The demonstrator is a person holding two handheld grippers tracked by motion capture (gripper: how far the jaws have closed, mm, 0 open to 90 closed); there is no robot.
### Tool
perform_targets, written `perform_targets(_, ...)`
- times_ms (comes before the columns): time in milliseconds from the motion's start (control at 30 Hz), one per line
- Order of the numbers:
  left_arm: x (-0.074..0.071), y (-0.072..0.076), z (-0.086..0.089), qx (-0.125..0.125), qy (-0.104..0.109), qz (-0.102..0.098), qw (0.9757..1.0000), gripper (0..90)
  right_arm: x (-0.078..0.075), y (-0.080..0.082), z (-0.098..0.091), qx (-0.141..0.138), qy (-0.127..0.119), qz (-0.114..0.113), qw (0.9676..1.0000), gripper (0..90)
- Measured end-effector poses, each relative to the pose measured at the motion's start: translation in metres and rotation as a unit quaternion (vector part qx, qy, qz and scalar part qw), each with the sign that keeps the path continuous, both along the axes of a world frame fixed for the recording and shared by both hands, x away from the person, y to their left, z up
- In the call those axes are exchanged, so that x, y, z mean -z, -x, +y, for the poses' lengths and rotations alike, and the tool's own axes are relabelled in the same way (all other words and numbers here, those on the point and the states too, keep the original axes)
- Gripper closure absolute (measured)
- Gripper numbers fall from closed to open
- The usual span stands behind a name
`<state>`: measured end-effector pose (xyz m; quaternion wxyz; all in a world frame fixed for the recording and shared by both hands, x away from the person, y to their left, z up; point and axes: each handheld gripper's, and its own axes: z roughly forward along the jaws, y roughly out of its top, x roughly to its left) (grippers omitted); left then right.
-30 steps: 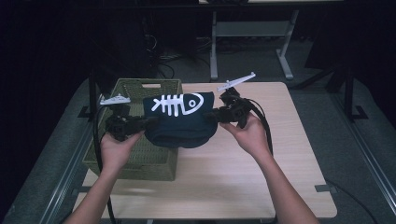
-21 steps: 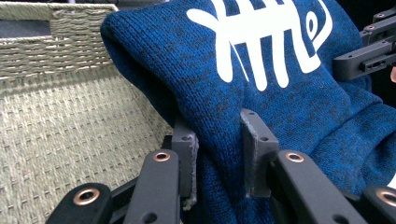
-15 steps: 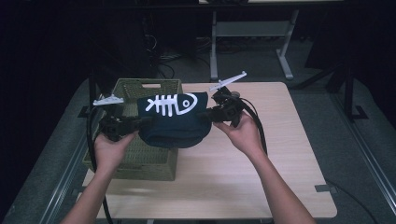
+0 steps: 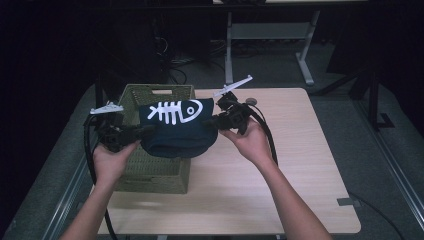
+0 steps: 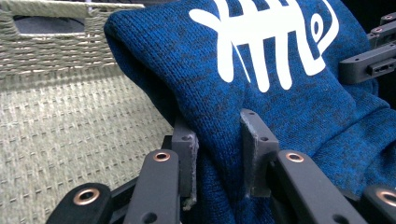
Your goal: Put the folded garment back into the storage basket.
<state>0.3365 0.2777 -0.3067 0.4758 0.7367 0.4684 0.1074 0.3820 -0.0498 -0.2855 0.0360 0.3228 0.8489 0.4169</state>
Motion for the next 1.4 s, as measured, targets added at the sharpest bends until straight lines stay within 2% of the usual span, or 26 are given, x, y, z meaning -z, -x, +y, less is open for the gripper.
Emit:
perform_targets(167, 0.002, 0.0, 0.007, -0.007, -0.004, 0.004, 1.0, 70.1, 0.002, -0.003, 0.008, -0.002, 0.001, 0.007, 1.0, 73.6)
perform_targets(333, 0.003, 0.0, 0.011, -0.009, -0.004, 0.005, 0.9999, 70.1, 0.004, -0.004, 0.014, -0.004, -0.001, 0.004, 1.0, 73.6)
perform_targets(467, 0.006, 0.0, 0.02, -0.021, -0.003, 0.012, 0.9997, 70.1, 0.006, -0.005, 0.022, -0.008, -0.001, 0.007, 0.9999, 73.6)
perform_targets(733, 0.008, 0.002, 0.034, -0.035, -0.004, 0.013, 0.9993, 70.2, 0.01, -0.007, 0.04, -0.014, -0.003, 0.008, 0.9999, 73.6)
perform_targets(1400, 0.013, 0.005, 0.063, -0.072, -0.013, 0.021, 0.9971, 70.1, 0.02, -0.011, 0.076, -0.022, -0.003, 0.013, 0.9997, 73.6)
